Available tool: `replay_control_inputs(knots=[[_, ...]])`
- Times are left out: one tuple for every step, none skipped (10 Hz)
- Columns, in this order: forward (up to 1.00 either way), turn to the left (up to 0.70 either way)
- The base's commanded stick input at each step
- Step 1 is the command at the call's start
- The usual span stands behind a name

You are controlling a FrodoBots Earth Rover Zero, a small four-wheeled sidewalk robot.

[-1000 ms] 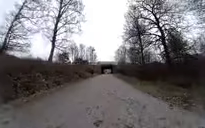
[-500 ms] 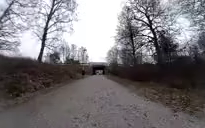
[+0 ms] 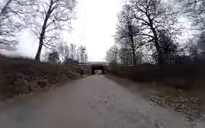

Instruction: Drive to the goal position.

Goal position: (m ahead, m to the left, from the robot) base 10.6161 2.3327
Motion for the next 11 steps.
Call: replay_control_inputs(knots=[[0.7, 0.02], [0.7, 0.15], [0.7, 0.17], [0.7, 0.17], [0.7, 0.17], [0.7, 0.17], [0.7, 0.15], [0.7, 0.11], [0.7, 0.05], [0.7, 0.02], [0.7, 0.0]])
